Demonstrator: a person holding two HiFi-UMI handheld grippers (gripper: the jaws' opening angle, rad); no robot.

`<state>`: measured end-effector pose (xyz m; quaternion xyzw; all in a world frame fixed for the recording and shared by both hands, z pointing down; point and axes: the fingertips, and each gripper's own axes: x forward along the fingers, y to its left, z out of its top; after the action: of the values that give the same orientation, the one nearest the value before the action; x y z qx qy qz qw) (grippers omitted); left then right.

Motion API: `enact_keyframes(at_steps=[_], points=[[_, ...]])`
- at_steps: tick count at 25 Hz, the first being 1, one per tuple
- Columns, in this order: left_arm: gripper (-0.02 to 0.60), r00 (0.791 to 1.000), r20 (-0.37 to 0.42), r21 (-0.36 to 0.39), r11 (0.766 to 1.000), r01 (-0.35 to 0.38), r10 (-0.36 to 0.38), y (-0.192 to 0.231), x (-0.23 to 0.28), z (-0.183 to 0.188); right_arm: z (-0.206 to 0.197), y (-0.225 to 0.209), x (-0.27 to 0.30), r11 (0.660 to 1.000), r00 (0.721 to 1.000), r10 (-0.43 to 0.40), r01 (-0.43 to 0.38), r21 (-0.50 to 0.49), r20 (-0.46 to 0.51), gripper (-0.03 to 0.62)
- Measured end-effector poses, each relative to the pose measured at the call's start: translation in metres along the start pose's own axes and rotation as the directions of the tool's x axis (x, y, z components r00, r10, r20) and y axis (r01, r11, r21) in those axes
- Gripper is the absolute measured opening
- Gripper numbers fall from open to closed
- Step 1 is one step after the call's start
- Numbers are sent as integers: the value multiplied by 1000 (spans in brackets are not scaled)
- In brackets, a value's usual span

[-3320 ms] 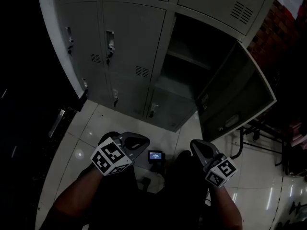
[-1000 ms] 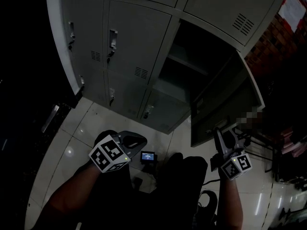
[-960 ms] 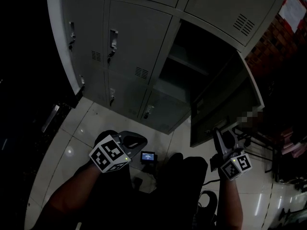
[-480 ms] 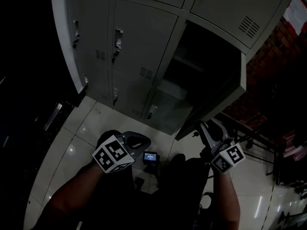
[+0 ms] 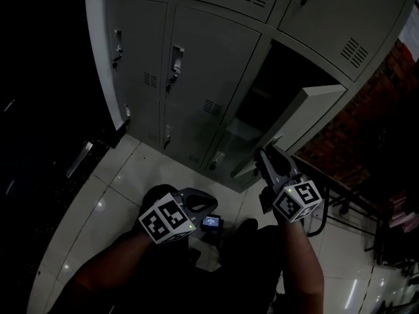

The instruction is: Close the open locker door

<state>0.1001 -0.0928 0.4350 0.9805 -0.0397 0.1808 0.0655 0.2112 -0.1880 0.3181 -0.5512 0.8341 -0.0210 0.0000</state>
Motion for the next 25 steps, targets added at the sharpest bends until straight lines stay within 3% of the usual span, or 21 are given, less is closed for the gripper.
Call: enact_keyframes(at_steps=[11, 25], points=[[12, 1000, 12, -2, 1000, 20, -20, -6, 2, 3, -2, -30, 82, 996, 996, -90, 90, -11, -1, 99], [12, 999, 21, -9, 1000, 29, -29, -6, 1, 6, 1, -81, 144, 966, 966, -258, 258, -17, -23, 71]])
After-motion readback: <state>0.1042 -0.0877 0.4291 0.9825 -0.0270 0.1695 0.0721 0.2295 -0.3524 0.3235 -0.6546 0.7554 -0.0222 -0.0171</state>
